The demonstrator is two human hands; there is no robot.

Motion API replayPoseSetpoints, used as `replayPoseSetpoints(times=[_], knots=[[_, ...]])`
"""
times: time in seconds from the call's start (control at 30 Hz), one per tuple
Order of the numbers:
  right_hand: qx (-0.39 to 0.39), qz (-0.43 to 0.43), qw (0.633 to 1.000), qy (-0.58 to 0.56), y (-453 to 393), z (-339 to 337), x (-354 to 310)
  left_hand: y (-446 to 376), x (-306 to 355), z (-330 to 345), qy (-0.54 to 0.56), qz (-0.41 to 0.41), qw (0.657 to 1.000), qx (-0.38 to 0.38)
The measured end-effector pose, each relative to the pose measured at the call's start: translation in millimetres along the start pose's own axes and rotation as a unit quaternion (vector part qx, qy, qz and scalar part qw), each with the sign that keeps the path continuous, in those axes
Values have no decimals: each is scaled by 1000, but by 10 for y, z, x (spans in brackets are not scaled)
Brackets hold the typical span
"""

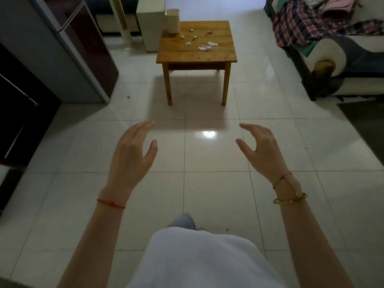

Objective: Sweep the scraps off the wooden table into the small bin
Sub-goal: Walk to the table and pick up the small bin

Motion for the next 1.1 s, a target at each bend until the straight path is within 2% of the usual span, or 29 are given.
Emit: replayPoseSetpoints(times=[0.2,0.4,0.8,1.1], knots=[[-10,11,1000,-2,-356,62,130,-321,-71,144,-12,-20,1000,-3],[-13,13,1000,1,-1073,212,353,-988,-294,422,-4,-19,1000,12],[22,9,1000,6,-3362,474,535,-3210,-1029,874,-1,-5,1000,-6],[24,44,999,2,-4682,723,864,-4684,-1402,1204,1,3,999,-38]])
Point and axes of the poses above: each hand's wrist, its own y-axis away from the middle knuckle, its own z-axis out of the palm, x = y × z, the point moved 1 cm from there along -y, towards the middle knuckle, and after that the axes turned 1 degree about -y, right-handed, at the moved point
